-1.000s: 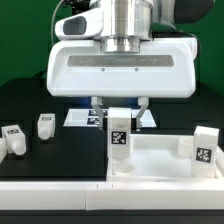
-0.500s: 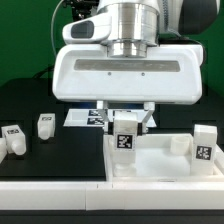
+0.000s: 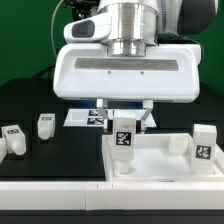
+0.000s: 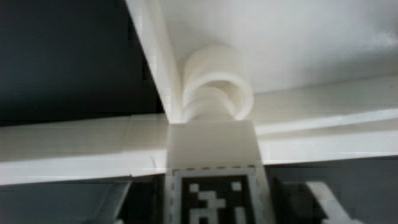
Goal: Assemble square table
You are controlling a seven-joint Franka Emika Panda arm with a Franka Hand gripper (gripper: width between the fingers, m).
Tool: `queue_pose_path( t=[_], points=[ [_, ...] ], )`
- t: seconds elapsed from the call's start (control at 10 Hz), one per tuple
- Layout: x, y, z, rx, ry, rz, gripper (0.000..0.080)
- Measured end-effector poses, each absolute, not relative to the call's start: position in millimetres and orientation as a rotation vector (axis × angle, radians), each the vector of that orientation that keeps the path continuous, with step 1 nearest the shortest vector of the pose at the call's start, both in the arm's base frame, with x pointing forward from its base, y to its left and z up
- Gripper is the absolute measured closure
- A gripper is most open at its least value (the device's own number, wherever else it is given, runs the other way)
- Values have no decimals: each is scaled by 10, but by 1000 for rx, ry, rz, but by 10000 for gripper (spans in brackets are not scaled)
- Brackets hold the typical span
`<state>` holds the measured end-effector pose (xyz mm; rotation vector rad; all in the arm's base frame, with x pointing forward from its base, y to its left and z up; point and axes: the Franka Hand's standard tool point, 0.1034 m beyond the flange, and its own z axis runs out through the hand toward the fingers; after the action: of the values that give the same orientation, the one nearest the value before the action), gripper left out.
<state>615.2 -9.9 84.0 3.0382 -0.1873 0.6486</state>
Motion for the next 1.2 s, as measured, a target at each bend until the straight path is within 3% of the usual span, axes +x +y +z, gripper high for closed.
queue_pose_path(
  t=[1.2],
  points=[
    [6111, -51, 674, 3026, -166, 653, 517]
  ],
)
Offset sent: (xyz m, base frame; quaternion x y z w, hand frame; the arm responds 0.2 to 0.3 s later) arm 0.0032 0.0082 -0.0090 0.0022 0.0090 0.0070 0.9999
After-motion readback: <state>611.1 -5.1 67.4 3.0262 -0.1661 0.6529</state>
